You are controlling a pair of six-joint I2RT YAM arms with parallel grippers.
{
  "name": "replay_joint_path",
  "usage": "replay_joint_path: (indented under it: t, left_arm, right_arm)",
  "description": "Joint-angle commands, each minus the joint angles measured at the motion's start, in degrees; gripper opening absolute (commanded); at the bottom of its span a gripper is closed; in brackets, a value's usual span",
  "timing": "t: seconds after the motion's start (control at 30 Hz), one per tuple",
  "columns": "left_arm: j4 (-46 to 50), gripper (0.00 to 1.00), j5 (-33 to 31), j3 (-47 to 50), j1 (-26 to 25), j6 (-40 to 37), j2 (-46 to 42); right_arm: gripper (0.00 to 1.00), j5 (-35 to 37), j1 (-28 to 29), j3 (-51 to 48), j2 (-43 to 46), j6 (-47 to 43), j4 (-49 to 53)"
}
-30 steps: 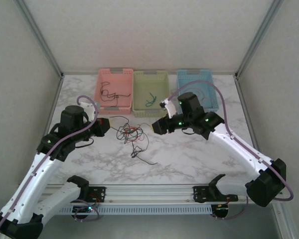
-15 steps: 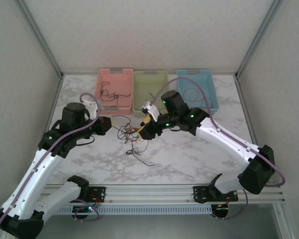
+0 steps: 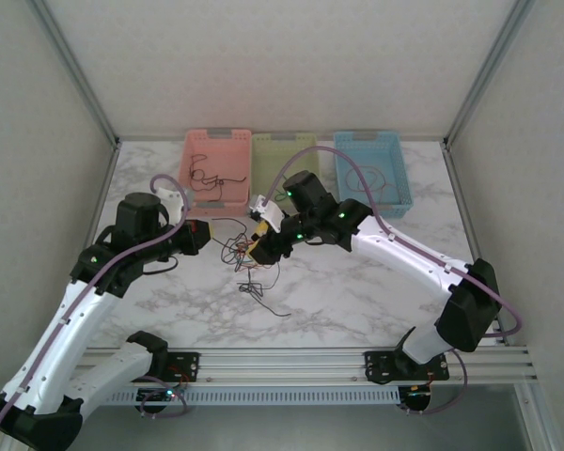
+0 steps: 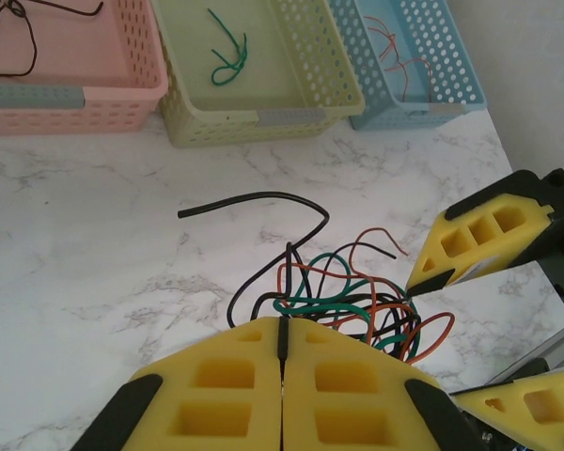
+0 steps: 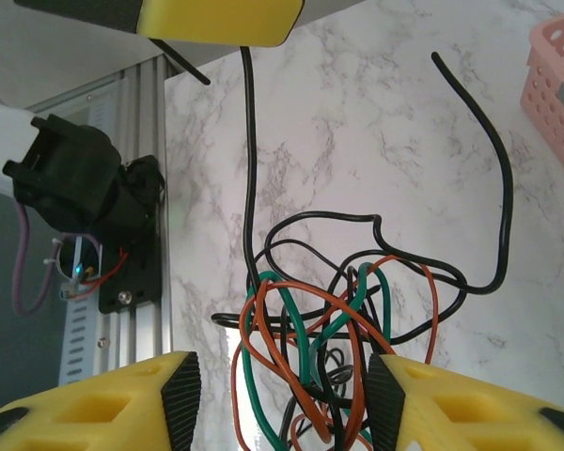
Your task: Untangle the cables
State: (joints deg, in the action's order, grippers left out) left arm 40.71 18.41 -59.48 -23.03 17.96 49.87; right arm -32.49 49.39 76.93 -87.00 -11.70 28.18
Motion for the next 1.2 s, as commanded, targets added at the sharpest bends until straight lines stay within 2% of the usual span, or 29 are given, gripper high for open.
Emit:
replay_joint_path:
  t: [0.0, 0.43, 0.5, 0.6, 0.8, 0.87, 1.0, 1.07, 1.17]
  left_arm:
    - [0.60, 0.00, 1.28, -1.78, 0.35, -0.38, -0.38]
    - [0.79, 0.00, 0.76, -1.87, 0.35, -0.29, -0.52]
    - [0.80, 0.00, 0.40, -1.78, 0.33, -0.20, -0.40]
    - [1.17, 0.00, -0.86, -1.60, 0.35, -0.20, -0.13]
    - [5.10, 0.00, -9.25, -1.60, 0.35, -0.81, 1.73]
    - [7.11, 0.00, -13.82, -1.85, 0.35, -1.11, 2.45]
    - [10.87, 0.00, -23.15, -2.30, 0.43, -2.00, 2.46]
    - [11.61, 0.00, -24.55, -2.00, 0.44, -2.13, 1.87]
    - [11.33, 0.00, -23.24, -0.93, 0.44, -2.05, 0.60]
  right_arm:
    - [0.46, 0.50, 0.40, 1.22, -0.36, -0.91, 1.50]
    - [0.08, -0.49, 1.02, 2.23, 1.42, -0.11, 0.37]
    - [0.00, -0.51, 1.06, 2.45, 1.95, 0.43, -0.31]
    - [0.00, 0.59, 1.06, 2.88, 3.22, 1.78, -1.20]
    - [0.00, 4.34, 1.04, 2.88, 8.89, 4.45, -3.00]
    - [0.00, 8.34, 1.06, 3.07, 11.14, 4.50, -2.25]
    - [0.00, 20.98, -0.46, 2.47, 16.47, 4.76, -0.54]
    - [0.00, 24.42, -2.84, 0.91, 19.30, 6.23, -1.10]
    - [0.00, 27.16, -6.31, -2.02, 23.28, 8.66, -2.17]
